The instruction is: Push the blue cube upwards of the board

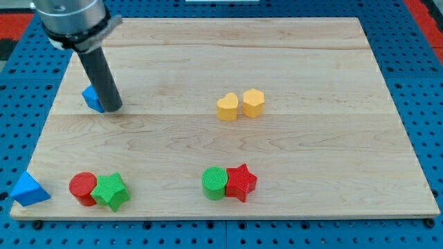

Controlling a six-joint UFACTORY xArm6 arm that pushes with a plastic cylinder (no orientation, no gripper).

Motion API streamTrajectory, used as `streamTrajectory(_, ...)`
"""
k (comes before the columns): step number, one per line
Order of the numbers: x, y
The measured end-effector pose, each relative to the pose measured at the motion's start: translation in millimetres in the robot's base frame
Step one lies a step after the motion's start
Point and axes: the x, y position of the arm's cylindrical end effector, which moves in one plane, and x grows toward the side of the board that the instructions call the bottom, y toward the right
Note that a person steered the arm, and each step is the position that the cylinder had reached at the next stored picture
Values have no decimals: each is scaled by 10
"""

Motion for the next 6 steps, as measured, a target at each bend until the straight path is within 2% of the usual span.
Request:
streamTrajectory(1,-22,41)
streamTrajectory(2,242,-136)
streamTrajectory(3,224,-759)
streamTrajectory(4,-313,-185)
streamTrajectory(5,-479,172)
streamTrajectory(6,155,55)
